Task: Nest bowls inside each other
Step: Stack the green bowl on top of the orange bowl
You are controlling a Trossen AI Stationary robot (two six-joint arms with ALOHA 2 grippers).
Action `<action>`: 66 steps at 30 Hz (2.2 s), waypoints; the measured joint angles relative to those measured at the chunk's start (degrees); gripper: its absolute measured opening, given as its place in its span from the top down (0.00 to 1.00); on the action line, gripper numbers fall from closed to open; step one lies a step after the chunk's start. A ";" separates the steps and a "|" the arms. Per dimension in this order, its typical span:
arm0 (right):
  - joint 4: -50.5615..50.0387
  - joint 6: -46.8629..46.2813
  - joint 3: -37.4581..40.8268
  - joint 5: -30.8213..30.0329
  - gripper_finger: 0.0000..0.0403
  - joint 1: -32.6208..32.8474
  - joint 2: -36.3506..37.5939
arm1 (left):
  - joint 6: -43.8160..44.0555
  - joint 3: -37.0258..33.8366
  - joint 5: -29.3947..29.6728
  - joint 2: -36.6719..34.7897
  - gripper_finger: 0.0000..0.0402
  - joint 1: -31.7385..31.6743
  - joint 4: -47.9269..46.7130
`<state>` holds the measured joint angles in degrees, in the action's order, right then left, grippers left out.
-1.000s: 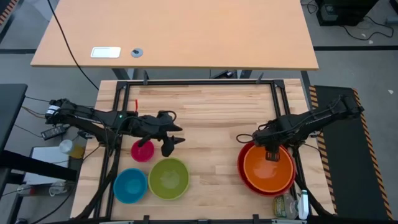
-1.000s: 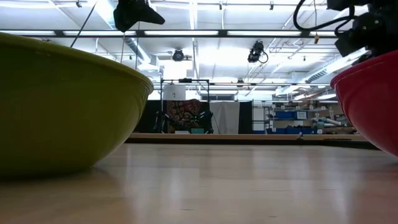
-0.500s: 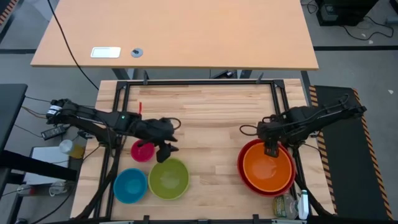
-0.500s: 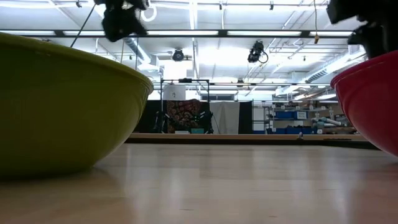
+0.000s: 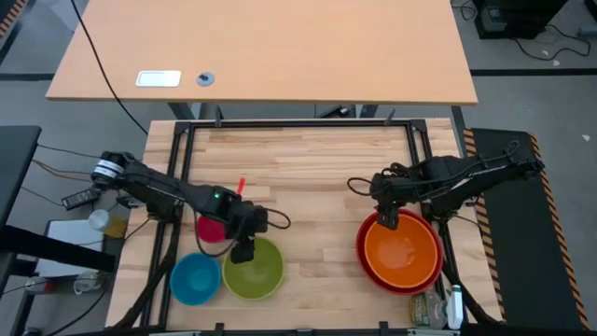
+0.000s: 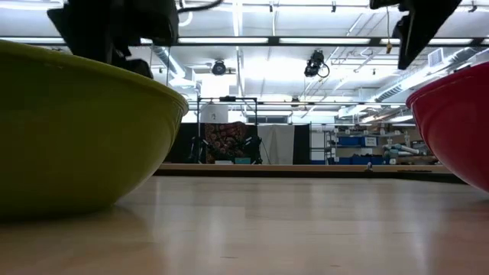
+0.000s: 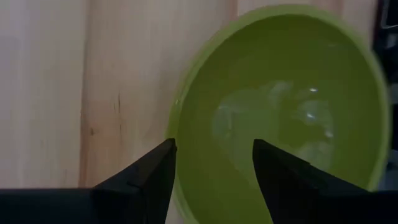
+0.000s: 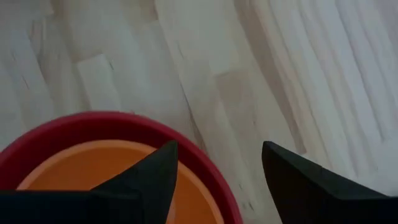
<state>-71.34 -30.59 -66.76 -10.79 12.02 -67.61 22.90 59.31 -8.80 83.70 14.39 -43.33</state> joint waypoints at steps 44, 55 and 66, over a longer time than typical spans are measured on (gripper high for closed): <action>13.38 6.78 0.02 1.37 0.41 -0.22 -2.59 | 5.64 0.33 -1.21 3.54 0.51 -0.55 -6.72; 19.07 6.24 0.79 1.20 0.41 -0.23 -2.68 | 11.80 0.28 -4.14 6.05 0.96 -5.01 -4.74; 25.29 -0.74 0.63 -4.39 0.49 -0.05 -11.48 | 30.73 1.55 10.42 3.46 0.97 -8.50 5.08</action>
<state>-46.05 -31.33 -66.13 -15.18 11.97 -79.09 53.63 60.86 1.62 87.15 5.89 -38.25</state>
